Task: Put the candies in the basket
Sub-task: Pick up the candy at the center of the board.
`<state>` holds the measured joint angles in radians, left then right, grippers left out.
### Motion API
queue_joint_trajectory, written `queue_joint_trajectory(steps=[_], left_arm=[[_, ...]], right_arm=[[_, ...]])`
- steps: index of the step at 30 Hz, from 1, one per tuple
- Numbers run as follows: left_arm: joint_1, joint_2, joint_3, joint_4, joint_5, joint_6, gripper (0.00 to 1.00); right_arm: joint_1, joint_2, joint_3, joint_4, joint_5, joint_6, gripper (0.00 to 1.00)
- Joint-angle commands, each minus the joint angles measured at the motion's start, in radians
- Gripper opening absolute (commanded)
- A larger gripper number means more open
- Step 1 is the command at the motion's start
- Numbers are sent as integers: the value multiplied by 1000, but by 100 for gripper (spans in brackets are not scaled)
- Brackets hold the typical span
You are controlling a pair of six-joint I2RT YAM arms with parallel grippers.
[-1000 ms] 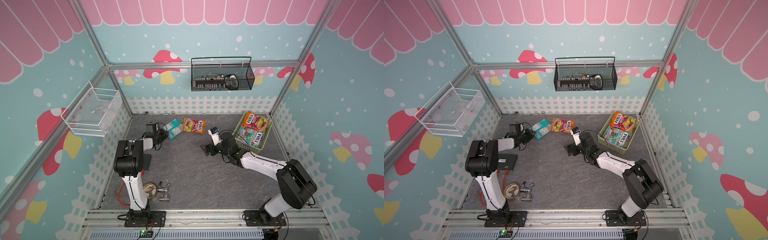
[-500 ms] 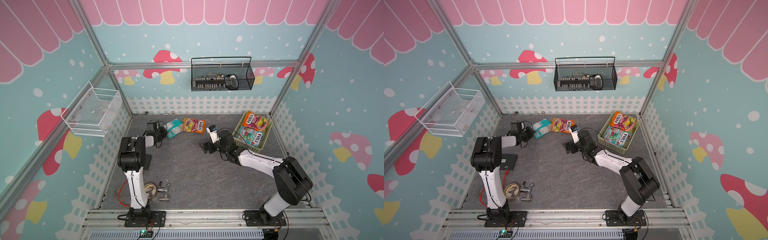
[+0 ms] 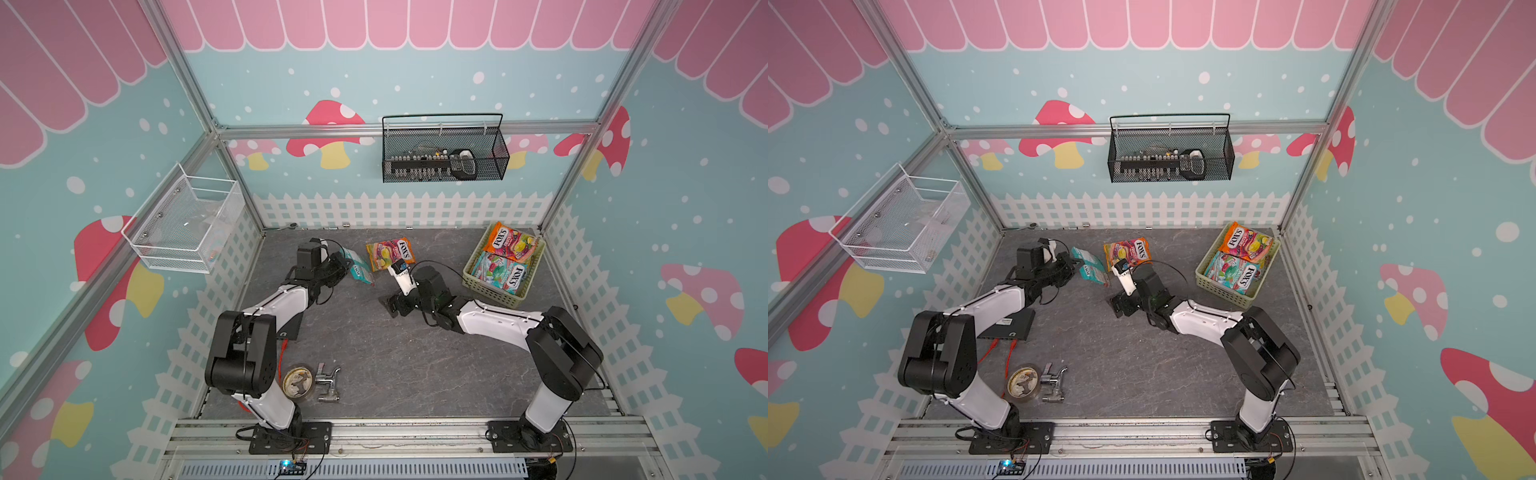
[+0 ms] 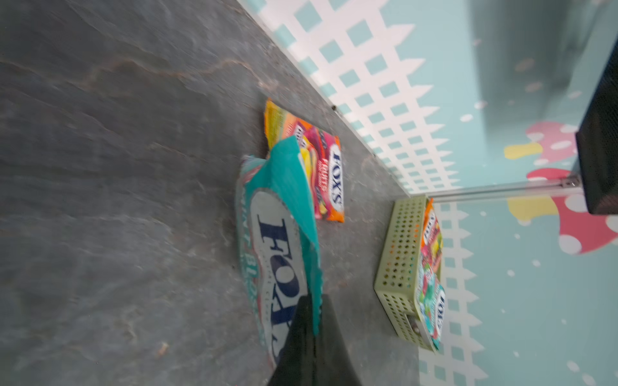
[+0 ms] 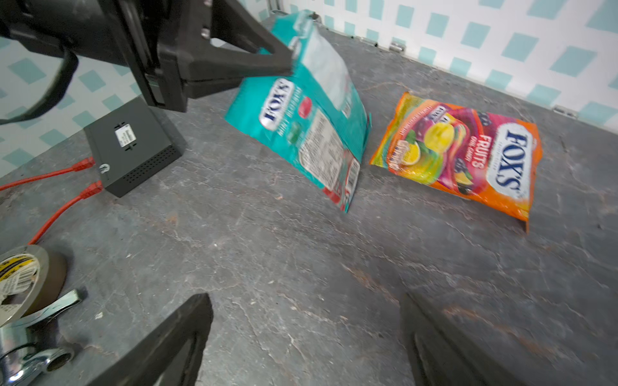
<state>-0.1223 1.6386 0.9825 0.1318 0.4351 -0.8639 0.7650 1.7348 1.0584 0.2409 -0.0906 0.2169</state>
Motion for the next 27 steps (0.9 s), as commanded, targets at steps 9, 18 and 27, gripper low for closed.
queue_joint_trajectory(steps=[9,18,27], left_arm=[[-140,-112,-42,-111,-9,-97,0],[-161,-150,-41,-157,-44,-83,0],[-162,-152,-34,-186,-65,-74,0]], right_arm=[[129,65,100,8,250,-105,93],[130,148,164,25,345,-156,67],[131,143,167,49,350,-156,32]])
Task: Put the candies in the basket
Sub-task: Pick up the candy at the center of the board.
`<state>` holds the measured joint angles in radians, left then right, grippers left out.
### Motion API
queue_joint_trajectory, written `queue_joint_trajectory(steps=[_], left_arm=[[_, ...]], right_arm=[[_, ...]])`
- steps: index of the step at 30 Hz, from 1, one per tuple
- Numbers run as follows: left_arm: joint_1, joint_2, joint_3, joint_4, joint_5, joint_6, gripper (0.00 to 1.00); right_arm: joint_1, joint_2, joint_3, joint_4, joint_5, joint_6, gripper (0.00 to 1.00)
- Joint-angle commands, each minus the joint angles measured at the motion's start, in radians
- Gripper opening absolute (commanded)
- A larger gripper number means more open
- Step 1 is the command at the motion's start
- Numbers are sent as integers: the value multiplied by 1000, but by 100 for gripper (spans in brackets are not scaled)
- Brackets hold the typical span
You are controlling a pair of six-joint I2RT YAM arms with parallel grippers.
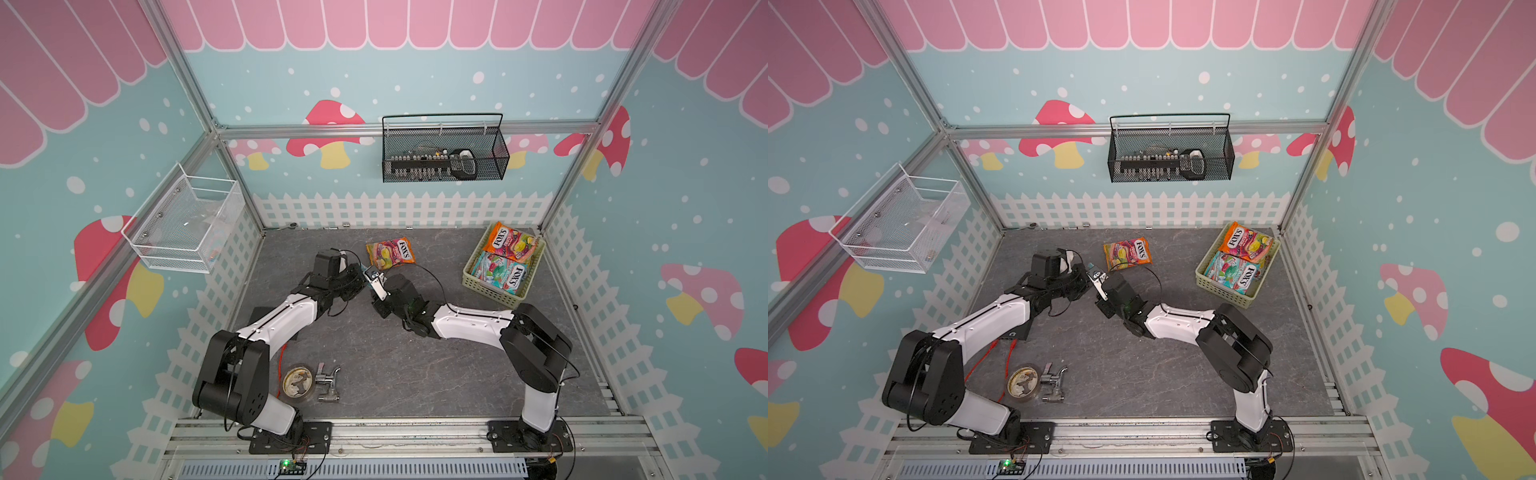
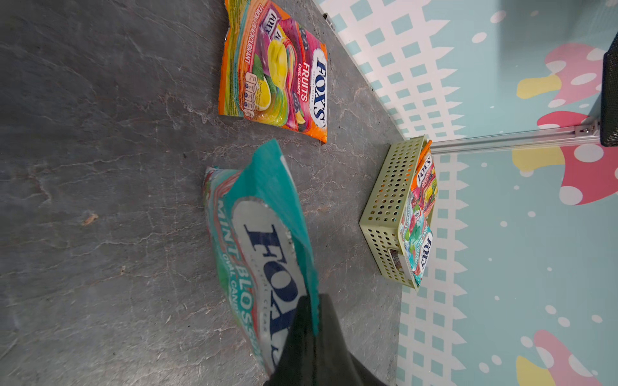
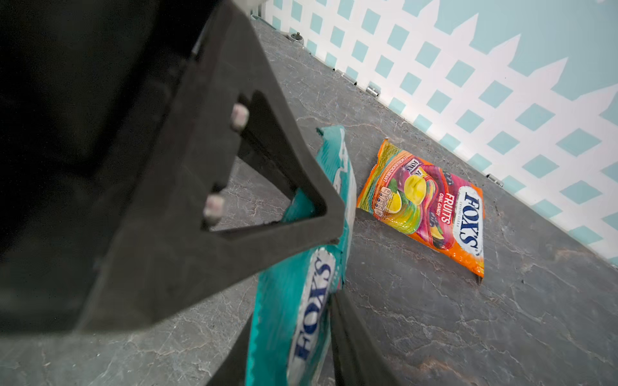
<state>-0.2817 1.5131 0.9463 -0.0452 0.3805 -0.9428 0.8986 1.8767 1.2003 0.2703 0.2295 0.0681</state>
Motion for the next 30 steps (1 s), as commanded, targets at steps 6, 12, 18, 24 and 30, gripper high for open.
queue_joint_trajectory(steps=[6,12,18,24,30], left_arm=[[0,-13,16,-14,-16,8,0],[-1,-17,16,-13,-20,4,0],[-1,-22,21,-14,-16,5,0],[18,-52,13,-17,-24,3,23],[92,-181,16,-17,-71,85,68]], right_arm=[[-3,2,46,24,6,-29,9],[-3,10,61,16,-18,-14,41],[-3,13,67,14,-6,-18,12],[-4,-13,39,39,1,-28,0],[-79,-131,4,-18,-10,35,0]])
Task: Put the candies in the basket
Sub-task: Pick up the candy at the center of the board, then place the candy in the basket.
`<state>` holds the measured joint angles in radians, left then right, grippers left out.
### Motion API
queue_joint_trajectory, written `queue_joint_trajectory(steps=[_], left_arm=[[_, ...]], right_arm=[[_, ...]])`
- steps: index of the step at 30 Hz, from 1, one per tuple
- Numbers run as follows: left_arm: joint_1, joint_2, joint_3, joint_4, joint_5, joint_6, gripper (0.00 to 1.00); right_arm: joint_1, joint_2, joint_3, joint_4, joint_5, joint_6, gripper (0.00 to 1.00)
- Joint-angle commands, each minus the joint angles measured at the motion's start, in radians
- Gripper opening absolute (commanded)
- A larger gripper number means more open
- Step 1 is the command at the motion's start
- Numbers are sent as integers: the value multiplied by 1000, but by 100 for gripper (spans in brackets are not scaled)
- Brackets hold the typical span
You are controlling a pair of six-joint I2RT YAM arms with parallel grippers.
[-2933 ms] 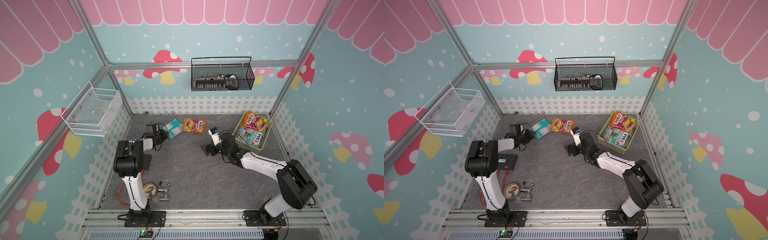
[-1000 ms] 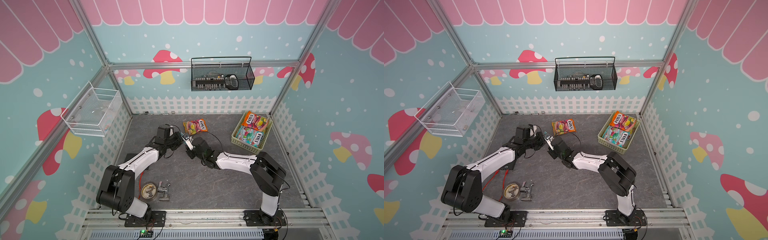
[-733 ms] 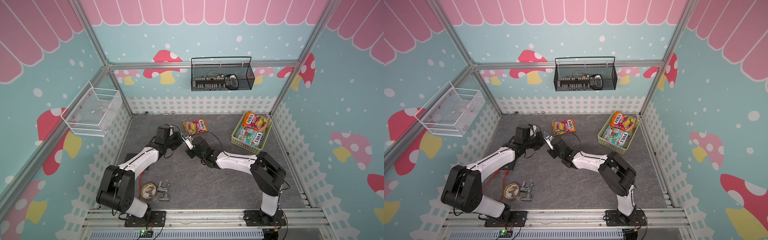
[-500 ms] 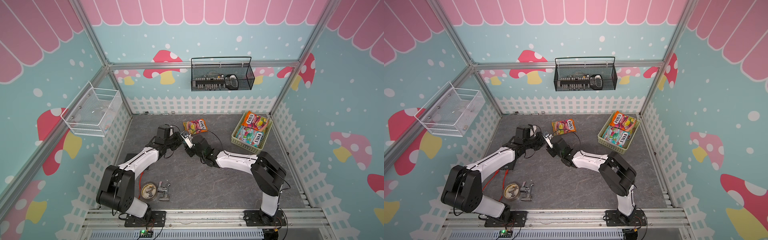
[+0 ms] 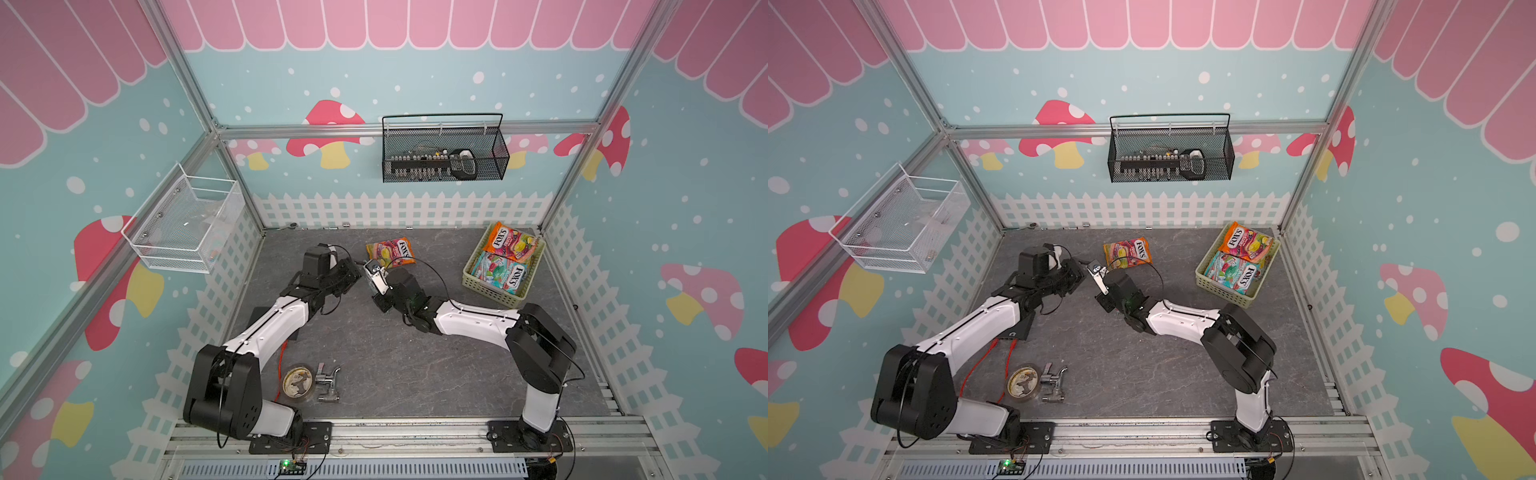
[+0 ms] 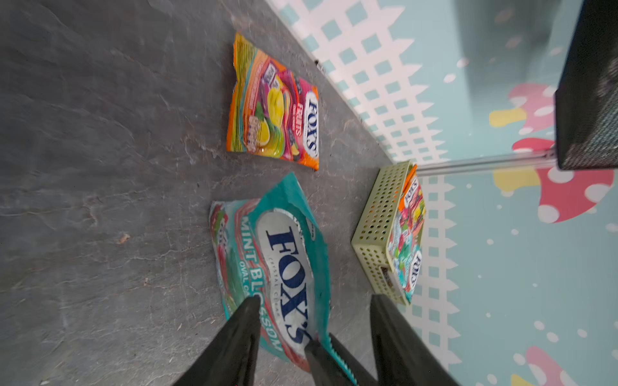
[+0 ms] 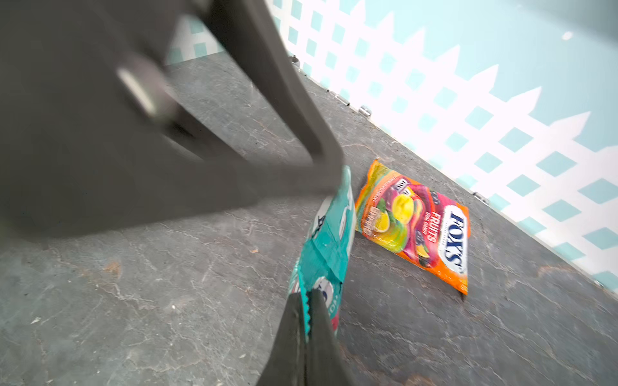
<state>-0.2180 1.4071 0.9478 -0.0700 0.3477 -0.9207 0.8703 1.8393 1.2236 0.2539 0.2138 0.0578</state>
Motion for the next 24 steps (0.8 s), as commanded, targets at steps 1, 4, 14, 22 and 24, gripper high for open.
queue_joint_trajectory(steps=[1,4,14,22,24], left_arm=[[38,-101,12,9,-51,91,79],[51,-171,1,8,-101,169,99],[46,-228,-54,15,-105,272,100],[-25,-189,-69,27,-95,308,99],[-38,-181,-68,26,-95,317,99]], right_arm=[[-77,-123,-35,-10,-2,61,0],[-154,-218,-91,-28,-8,100,0],[-433,-432,-160,6,-28,143,0],[-632,-353,-62,91,18,173,0],[-667,-312,-34,105,26,186,0]])
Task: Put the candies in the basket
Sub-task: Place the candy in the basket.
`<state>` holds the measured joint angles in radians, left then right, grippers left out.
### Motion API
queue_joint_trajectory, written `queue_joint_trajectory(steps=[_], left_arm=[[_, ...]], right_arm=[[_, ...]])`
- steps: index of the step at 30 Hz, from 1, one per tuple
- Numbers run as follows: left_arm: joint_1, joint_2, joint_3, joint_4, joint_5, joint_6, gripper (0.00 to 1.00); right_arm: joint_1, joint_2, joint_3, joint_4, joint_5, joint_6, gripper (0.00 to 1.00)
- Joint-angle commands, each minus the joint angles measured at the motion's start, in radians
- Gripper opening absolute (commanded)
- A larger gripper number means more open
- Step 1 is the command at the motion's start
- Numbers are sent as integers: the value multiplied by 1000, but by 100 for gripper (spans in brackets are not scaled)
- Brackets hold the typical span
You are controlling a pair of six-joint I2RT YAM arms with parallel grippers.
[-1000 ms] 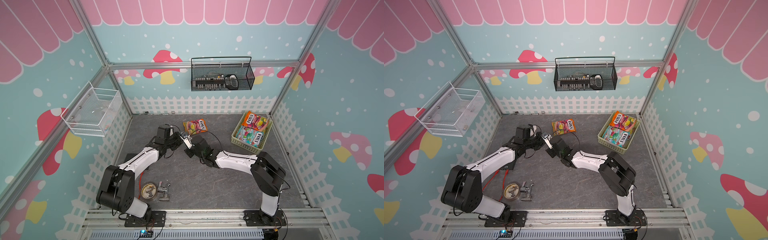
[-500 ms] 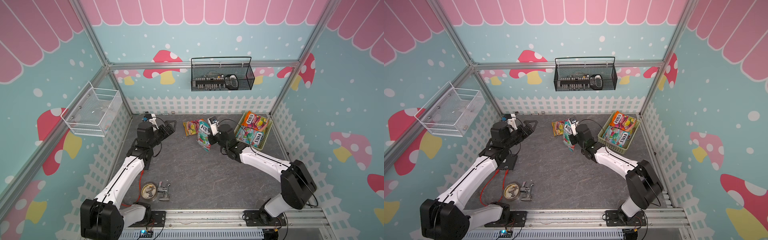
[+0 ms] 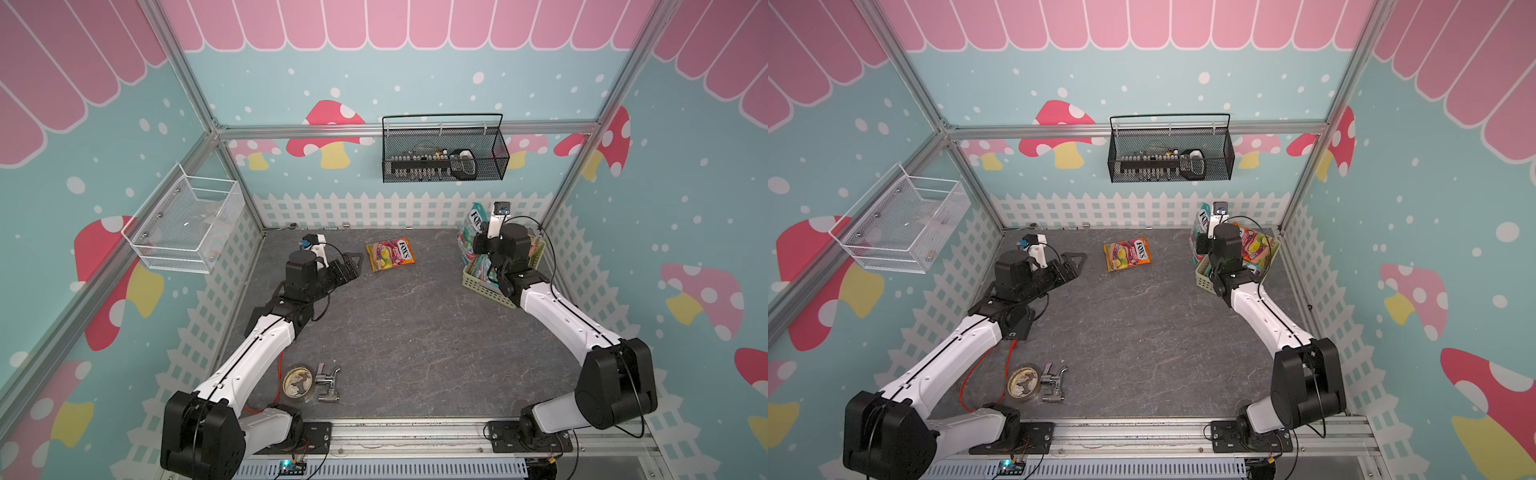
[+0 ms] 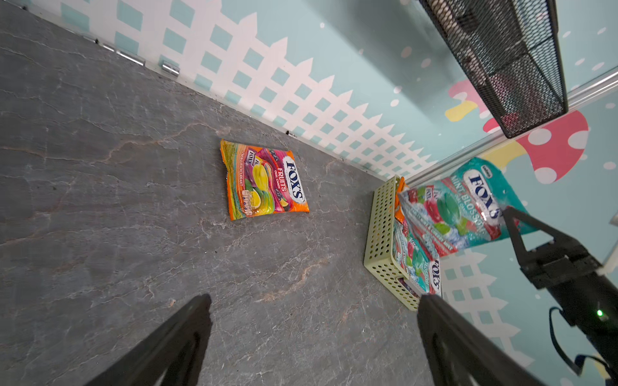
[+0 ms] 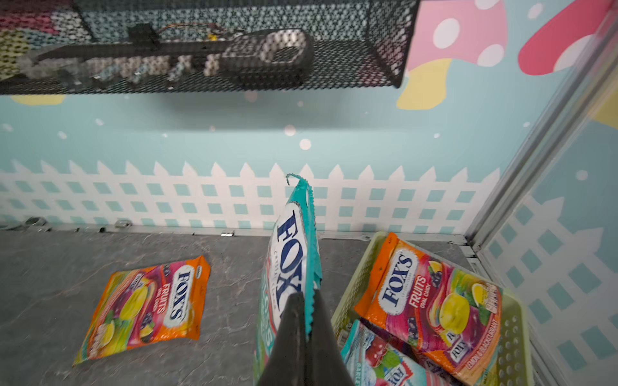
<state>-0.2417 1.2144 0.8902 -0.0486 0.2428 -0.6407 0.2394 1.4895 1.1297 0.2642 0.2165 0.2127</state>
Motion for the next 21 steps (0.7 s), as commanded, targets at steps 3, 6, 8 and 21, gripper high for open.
queue_joint_trajectory(steps=[3,6,8,21], left_arm=[[-27,17,-8,6,10,45,99],[-30,17,-5,4,10,47,99],[-30,14,0,4,6,45,99],[-34,-3,29,-8,-16,76,99]], right_arm=[[-80,86,71,150,33,50,0],[-126,144,95,190,27,72,0],[-146,191,114,226,25,77,0],[-239,397,213,276,49,240,0]])
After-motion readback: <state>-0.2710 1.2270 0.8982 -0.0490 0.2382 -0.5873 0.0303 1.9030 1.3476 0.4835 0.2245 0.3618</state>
